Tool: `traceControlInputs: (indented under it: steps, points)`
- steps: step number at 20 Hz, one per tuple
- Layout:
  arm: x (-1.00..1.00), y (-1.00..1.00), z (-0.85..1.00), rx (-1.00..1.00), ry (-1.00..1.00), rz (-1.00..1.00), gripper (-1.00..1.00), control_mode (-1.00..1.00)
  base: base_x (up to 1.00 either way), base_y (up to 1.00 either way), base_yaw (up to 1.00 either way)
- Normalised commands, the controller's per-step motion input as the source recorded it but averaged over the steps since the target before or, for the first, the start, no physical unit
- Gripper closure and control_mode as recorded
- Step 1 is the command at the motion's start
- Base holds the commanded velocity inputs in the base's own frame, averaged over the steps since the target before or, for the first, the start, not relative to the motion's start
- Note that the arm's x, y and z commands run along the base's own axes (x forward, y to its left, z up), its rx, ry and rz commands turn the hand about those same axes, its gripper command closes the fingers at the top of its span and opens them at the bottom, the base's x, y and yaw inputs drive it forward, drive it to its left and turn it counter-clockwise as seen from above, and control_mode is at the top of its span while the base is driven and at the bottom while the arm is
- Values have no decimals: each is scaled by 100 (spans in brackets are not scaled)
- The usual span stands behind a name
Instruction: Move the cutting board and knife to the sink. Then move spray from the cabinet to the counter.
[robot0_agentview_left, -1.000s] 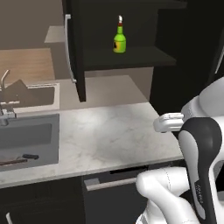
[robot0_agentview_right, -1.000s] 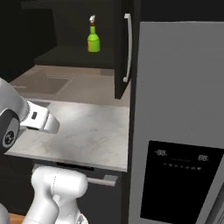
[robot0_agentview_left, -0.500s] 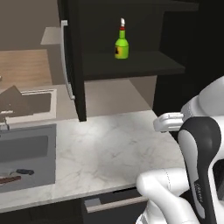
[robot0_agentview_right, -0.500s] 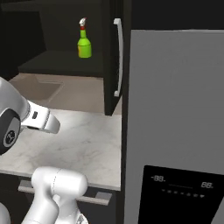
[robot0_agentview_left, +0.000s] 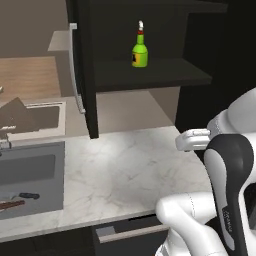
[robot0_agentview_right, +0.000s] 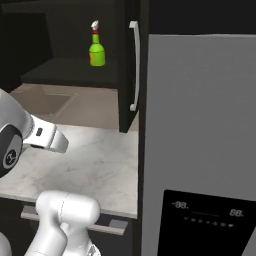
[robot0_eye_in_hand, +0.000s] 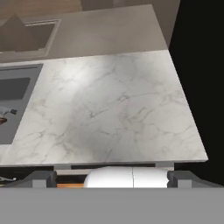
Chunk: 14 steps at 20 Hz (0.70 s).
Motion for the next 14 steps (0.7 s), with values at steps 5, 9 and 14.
traceControlInputs:
  steps: [5, 9, 14]
  points:
    - [0, 0, 0, 0, 0, 0, -100, 100, 84, 0, 0]
    - [0, 0, 0, 0, 0, 0, -100, 100, 52, 0, 0]
    - [0, 0, 0, 0, 0, 0, -100, 100, 20, -1, 7]
